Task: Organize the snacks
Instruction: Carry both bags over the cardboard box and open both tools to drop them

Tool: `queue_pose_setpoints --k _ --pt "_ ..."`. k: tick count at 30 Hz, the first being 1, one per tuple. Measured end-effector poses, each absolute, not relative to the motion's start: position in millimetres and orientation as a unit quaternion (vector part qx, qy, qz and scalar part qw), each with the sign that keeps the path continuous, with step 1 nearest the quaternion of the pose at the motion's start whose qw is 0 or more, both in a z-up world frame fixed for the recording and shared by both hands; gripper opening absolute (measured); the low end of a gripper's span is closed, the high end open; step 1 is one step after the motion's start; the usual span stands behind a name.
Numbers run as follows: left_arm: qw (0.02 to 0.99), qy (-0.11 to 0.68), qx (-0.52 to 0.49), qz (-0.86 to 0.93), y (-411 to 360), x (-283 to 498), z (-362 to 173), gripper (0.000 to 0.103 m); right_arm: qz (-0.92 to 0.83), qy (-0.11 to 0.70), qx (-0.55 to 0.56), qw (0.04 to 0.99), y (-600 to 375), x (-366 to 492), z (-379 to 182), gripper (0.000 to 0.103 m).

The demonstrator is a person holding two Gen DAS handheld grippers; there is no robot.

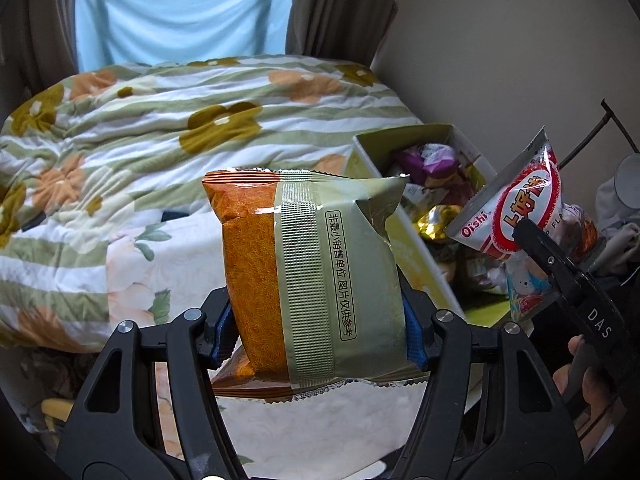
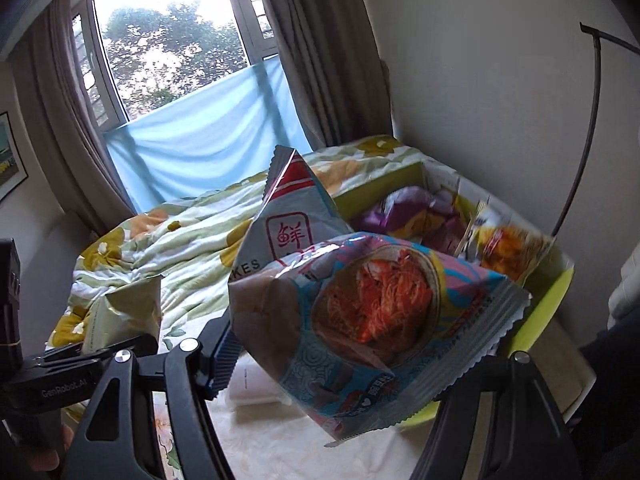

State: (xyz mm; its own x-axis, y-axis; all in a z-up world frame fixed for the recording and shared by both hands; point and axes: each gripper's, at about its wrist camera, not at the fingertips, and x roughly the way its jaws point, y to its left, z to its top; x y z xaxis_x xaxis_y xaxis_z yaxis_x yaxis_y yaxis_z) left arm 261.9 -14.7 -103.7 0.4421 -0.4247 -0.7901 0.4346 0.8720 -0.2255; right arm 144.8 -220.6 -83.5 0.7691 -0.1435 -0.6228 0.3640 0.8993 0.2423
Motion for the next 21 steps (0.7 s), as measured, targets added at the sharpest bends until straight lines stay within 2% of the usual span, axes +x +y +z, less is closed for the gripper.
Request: queue_pose_setpoints --k 9,19,20,21 --pt "0.86 0.446 -0.012 -0.248 -134.0 266.7 -82.3 0.062 -0.098 0.331 0.16 0.925 -325.4 148.5 -69.5 0.067" --pt "0.859 0.469 -0.016 -0.207 -240.6 319.9 -108.8 0.062 -0.047 0.348 0.133 0.927 -395.0 183.3 -81.6 0.067" --pt "0.858 0.473 -0.013 -0.201 -245.2 324.7 -112.5 0.065 -0.041 0.352 0.129 0.926 -398.1 187.3 -83.6 0.067" --pt "0.858 0.475 -0.009 -0.194 -248.2 329.0 -115.2 0.073 -0.037 0.355 0.126 0.926 -401.7 191.4 -85.9 0.067"
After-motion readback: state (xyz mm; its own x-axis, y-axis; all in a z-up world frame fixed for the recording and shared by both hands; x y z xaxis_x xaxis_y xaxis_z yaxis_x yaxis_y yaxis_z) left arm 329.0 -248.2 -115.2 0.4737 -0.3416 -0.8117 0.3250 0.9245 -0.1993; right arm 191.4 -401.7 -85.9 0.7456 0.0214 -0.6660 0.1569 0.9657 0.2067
